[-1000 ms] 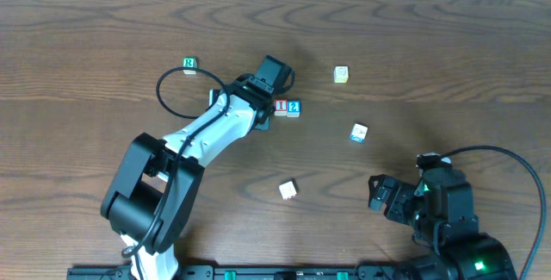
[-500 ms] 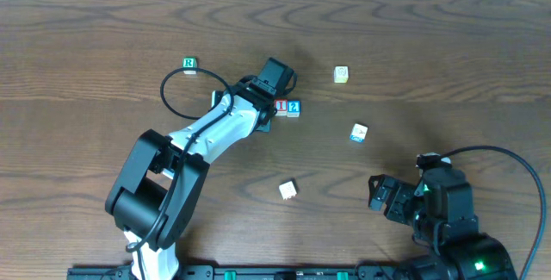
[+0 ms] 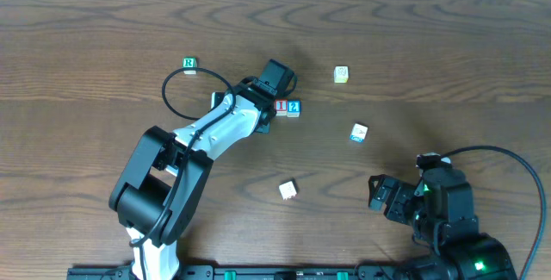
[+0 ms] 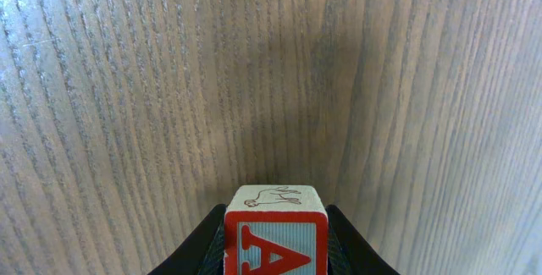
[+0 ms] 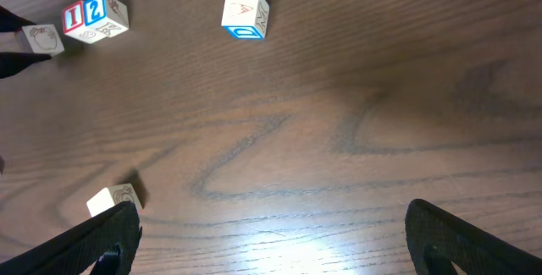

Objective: Spell out Ai2
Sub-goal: 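Lower the 'A' block onto the table left of the 'I' block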

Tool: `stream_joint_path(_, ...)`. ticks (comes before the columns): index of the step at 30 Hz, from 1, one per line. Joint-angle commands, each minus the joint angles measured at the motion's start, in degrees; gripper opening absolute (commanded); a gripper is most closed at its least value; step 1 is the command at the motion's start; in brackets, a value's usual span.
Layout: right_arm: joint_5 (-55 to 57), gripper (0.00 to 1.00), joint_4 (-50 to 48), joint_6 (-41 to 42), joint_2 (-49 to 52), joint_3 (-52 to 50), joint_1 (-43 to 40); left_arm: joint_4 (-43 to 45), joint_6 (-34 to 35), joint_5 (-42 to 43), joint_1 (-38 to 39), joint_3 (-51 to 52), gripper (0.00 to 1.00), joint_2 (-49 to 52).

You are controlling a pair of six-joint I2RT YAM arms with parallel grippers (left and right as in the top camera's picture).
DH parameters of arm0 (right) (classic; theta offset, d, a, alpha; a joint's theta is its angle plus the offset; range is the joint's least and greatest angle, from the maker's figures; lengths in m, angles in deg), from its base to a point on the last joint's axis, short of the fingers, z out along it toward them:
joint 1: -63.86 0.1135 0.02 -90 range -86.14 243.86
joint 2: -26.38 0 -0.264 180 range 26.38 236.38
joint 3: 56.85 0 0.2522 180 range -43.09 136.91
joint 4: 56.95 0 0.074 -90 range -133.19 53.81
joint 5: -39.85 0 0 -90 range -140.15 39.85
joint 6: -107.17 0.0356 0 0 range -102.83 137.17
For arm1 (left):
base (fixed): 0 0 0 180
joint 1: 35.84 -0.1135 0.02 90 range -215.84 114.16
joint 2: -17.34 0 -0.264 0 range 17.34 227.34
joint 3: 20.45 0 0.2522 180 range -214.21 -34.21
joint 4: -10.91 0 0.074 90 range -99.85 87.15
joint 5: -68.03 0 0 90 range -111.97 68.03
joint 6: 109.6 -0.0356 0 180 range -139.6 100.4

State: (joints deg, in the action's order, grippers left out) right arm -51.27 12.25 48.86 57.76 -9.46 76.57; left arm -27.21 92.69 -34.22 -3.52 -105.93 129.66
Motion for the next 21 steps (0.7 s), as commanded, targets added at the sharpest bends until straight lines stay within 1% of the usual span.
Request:
stream_joint_path(1,0.02,0.99,-0.09,0.87,-0.24,-0.11,0.11,0.57,0.00,-1.27,0.07,-1.18,0.06,1.49)
stream_joint_path(6,0.02,0.99,-0.11,0.87,-0.24,-0.09,0.11,2.23,-0.02,-0.83,0.07,-1.18,0.06,2.01)
stream_joint_path(18,0.02,0.99,-0.09,0.87,-0.24,-0.11,0.11,2.36,0.00,-0.13,0.07,-1.18,0.06,2.45)
stream_joint_path(20,0.02,0.99,-0.11,0.87,-0.24,-0.09,0.11,2.38,0.00,-0.07,0.07,-1.18,0.11,2.45)
stream_joint_path(21,0.02,0.99,-0.09,0.87,-0.24,-0.09,0.11,2.34,0.00,0.20,0.07,-1.18,0.11,2.45)
